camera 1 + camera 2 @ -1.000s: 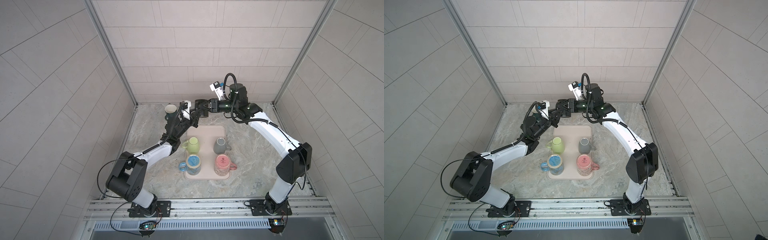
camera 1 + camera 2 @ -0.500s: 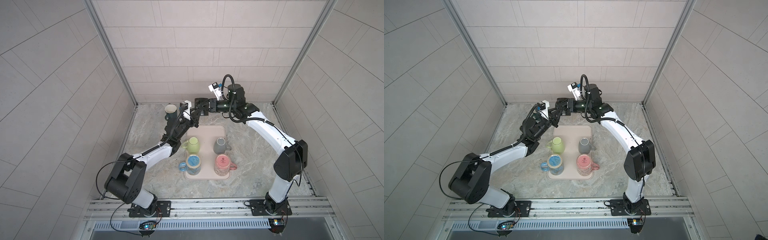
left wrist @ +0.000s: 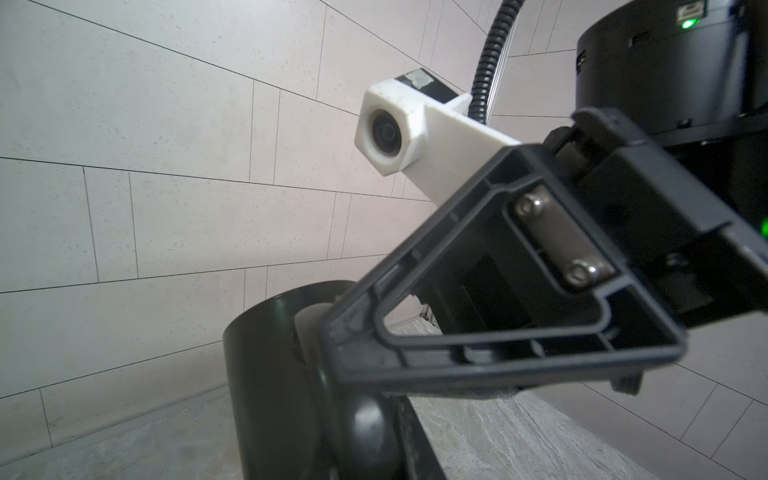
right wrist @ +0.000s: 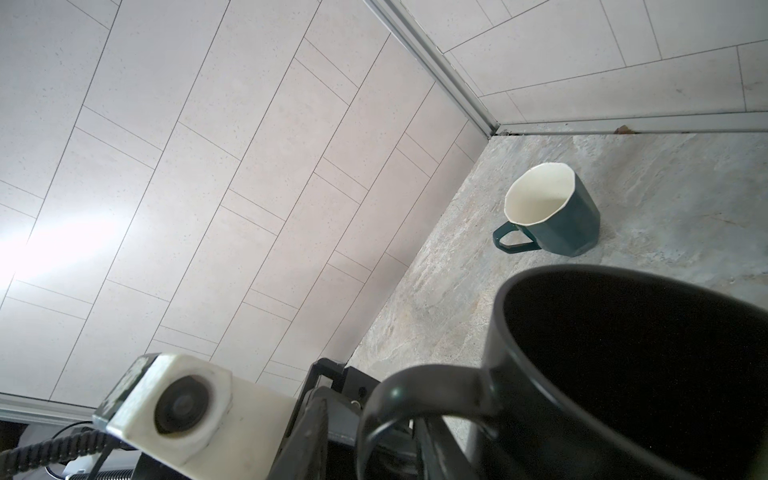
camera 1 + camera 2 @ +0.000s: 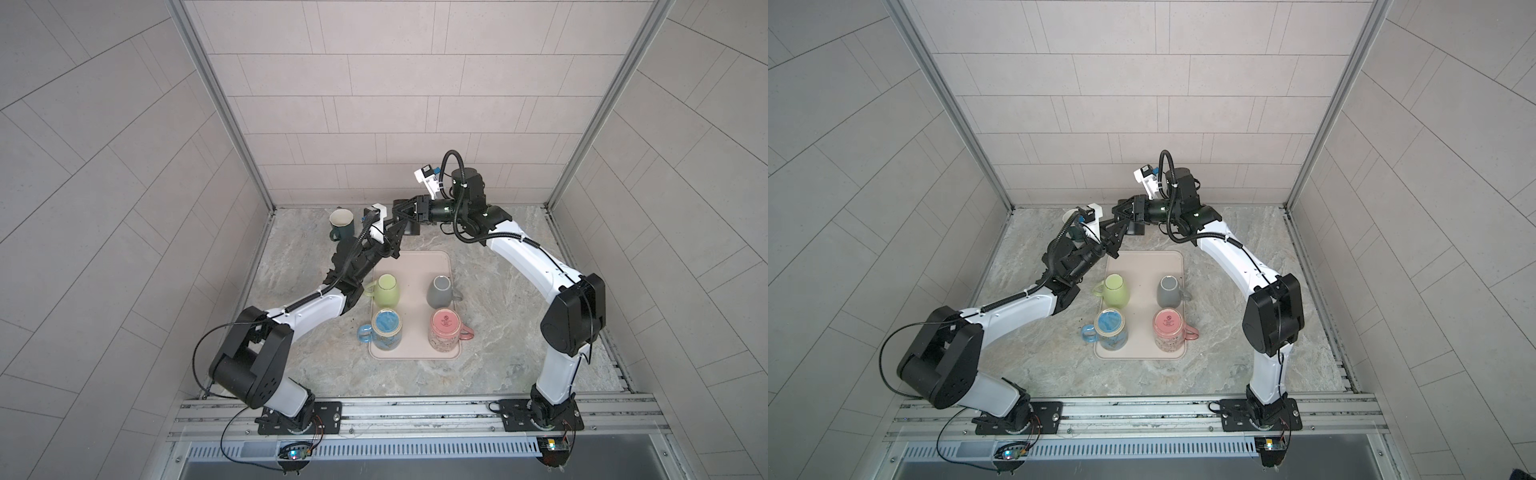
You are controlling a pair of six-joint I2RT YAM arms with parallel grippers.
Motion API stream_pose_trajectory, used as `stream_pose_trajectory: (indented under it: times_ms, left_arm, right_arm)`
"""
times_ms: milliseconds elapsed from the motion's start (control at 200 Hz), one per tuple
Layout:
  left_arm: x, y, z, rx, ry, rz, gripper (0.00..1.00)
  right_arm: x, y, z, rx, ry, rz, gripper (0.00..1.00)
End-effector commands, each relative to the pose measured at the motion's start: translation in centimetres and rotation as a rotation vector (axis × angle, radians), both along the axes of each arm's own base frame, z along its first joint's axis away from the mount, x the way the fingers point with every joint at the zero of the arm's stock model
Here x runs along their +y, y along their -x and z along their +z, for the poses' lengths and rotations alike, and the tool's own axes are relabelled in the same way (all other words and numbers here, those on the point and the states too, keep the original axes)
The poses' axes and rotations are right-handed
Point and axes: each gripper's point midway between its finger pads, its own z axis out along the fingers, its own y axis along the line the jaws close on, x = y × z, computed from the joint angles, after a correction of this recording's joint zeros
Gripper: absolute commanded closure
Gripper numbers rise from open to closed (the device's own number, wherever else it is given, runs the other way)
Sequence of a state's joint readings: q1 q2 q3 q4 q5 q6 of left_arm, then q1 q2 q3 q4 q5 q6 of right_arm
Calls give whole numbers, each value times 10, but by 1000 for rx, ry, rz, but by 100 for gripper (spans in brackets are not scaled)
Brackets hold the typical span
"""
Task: Turn the mug right side up
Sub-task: 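Open the left gripper off the black mug while the right gripper holds it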
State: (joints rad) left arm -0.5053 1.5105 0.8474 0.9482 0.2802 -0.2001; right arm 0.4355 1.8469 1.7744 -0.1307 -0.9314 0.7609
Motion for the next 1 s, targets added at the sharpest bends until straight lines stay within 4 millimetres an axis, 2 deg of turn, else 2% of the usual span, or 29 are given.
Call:
stream_pose_trajectory:
  times_ms: [0, 290, 540, 786, 991]
  left_arm:
    - [4, 30, 76, -242, 92, -39, 100]
    - [-5, 28, 67, -223, 56, -63, 100]
    - [-13, 27, 64, -214, 35, -92, 100]
    - [-20, 26, 58, -193, 6, -130, 100]
    - [-23, 25, 51, -180, -14, -140, 100]
  right_arm:
    - [5, 2, 1, 20, -14, 24, 64]
    - [10, 1, 1, 40, -23, 37, 64]
    - [16, 2, -7, 69, -18, 54, 73]
    - [16, 4, -11, 82, -10, 65, 78]
    - [16, 5, -17, 92, 1, 67, 90]
